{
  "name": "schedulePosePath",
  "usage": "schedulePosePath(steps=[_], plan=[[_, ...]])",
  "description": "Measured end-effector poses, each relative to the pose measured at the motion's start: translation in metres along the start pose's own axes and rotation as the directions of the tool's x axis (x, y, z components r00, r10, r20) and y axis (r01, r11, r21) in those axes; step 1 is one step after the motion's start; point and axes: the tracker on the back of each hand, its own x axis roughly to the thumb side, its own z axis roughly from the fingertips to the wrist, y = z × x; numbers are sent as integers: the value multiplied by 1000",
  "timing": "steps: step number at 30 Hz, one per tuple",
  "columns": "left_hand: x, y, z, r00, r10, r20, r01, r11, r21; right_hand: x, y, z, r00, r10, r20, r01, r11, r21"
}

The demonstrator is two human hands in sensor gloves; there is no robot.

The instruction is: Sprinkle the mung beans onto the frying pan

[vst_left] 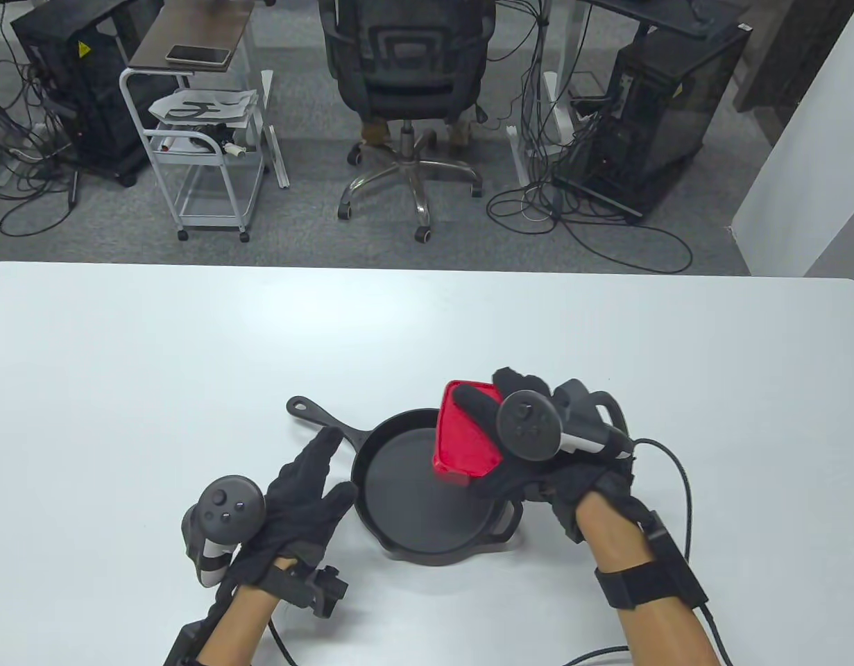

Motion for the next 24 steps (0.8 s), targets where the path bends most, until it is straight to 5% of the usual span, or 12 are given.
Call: schedulePosePath(steps=[4,8,16,24], plan=[[-4,3,0,973,228,-37,-228,974,-2,42,-2,-10,996,20,91,-22,1000,16],[-10,-3,1,869,472,-148,-484,873,-61,72,0,-19,987,29,156,-34,999,31],[-20,-20,1,718,622,-313,-687,707,-168,99,15,-31,978,70,198,-85,994,67],[-32,-26,-1,670,661,-339,-719,691,-73,95,32,-28,979,98,180,-101,995,5]])
